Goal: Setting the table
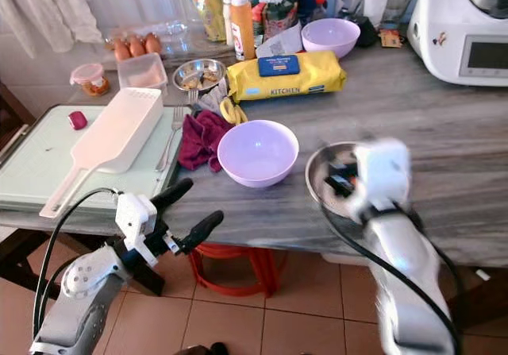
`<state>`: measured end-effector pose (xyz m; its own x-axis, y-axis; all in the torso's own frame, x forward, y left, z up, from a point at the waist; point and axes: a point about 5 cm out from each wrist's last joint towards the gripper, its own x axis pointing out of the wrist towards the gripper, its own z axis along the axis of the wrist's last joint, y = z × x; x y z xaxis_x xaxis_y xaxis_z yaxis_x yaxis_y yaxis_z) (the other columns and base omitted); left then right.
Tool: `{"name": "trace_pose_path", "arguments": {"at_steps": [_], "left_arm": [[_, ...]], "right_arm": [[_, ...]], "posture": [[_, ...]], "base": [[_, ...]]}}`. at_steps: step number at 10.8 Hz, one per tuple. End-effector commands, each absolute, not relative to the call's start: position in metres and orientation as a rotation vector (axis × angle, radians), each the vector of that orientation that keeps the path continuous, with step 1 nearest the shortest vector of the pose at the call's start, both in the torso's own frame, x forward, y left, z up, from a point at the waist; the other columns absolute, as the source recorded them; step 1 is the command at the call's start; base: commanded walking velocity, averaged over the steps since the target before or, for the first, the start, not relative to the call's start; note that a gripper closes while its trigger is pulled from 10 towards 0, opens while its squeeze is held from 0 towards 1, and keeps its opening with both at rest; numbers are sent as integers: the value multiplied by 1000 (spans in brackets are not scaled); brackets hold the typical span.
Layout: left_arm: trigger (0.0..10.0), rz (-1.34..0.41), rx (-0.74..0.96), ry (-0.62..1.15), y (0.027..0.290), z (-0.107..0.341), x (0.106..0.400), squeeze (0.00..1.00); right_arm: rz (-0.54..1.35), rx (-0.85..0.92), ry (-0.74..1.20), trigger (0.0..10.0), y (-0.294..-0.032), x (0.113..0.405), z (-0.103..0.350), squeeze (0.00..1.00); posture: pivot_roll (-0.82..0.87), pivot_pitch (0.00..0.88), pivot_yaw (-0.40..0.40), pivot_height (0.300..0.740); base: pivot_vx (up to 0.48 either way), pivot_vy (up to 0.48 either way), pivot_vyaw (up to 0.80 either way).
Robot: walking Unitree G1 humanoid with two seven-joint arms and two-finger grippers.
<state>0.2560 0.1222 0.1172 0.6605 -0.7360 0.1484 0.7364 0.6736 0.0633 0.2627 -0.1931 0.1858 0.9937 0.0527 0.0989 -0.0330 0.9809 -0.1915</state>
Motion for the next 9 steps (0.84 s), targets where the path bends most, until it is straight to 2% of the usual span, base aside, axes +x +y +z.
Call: {"name": "trace_pose_path", "arguments": {"at_steps": [1,6,9], "left_arm": [[10000,-842,2,-168,122,121,255,0],[10000,-851,-8,-144,118,125,251,0],[10000,-852,-11,-126,117,122,250,0]], "right_arm": [[28,-179,-98,10000,-190,259,188,0],[-95,-24,101,10000,-200,267,171,0],[-78,45,188,10000,-197,274,164,0]], "posture": [[-130,127,147,740],[-121,137,135,740],[-116,143,134,740]], "base": [[0,0,0],[0,0,0],[0,0,0]]}}
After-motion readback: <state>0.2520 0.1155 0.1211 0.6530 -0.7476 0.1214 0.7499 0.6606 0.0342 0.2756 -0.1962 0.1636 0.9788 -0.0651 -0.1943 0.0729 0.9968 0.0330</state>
